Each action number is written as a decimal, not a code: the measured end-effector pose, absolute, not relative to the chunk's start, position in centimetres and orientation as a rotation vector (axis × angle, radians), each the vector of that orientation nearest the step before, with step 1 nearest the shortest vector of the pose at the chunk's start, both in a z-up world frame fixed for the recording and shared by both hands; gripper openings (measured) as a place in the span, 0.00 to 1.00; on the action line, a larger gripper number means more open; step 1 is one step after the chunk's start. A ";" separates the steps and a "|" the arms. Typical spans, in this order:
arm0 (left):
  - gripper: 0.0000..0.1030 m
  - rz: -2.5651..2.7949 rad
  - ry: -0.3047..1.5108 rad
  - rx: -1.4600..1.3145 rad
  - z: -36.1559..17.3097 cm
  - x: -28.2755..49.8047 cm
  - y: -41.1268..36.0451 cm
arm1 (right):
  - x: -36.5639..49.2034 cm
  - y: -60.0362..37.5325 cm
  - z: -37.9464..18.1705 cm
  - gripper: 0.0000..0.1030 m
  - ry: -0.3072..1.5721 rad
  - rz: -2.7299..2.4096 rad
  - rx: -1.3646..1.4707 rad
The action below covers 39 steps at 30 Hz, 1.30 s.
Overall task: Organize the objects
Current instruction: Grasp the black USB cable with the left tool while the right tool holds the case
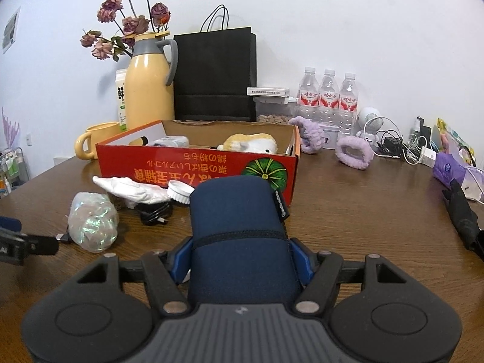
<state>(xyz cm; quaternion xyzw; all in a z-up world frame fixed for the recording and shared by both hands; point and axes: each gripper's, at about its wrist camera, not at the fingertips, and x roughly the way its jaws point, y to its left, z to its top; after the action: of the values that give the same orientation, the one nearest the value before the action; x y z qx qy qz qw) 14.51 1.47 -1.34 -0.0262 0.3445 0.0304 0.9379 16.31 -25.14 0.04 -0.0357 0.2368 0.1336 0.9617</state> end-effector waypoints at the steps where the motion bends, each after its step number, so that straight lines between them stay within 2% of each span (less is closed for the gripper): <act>1: 1.00 0.062 0.710 -0.061 -1.5 14.7 1.4 | 16.3 -25.1 0.1 0.64 0.480 0.270 -0.070; 14: 0.98 0.088 0.709 -0.055 -2.3 17.4 0.5 | 16.3 -25.0 0.0 0.64 0.488 0.266 -0.079; 17: 0.85 0.068 0.696 -0.062 -2.2 17.9 0.6 | 16.3 -24.9 0.0 0.64 0.491 0.265 -0.081; 20: 0.63 0.047 0.679 -0.039 -2.2 18.0 0.3 | 16.4 -24.9 0.0 0.64 0.492 0.263 -0.081; 21: 0.48 0.039 0.671 -0.029 -2.1 17.8 0.1 | 16.3 -24.9 0.0 0.64 0.492 0.263 -0.081; 22: 0.42 0.030 0.665 -0.022 -2.1 17.6 0.0 | 16.4 -24.9 0.0 0.64 0.493 0.263 -0.081; 23: 0.42 0.024 0.664 -0.019 -2.1 17.4 -0.1 | 16.4 -24.9 0.0 0.64 0.493 0.263 -0.081; 25: 0.28 0.022 0.656 -0.020 -2.1 17.1 0.0 | 16.4 -24.9 0.0 0.64 0.495 0.263 -0.081; 29: 0.21 0.017 0.638 -0.032 -1.9 16.1 0.4 | 16.3 -25.0 -0.1 0.64 0.497 0.263 -0.081; 30: 0.16 0.019 0.625 -0.027 -1.9 15.8 0.5 | 16.3 -25.0 -0.1 0.64 0.496 0.262 -0.081; 39: 0.16 0.027 0.553 -0.014 -0.9 13.4 1.3 | 15.9 -25.0 0.1 0.64 0.470 0.268 -0.076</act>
<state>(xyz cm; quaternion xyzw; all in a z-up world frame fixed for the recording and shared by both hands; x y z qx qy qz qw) 13.39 1.25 -0.85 -0.0070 0.2731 0.0131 0.9619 15.87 -25.00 0.10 -0.0377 0.2319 0.1322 0.9630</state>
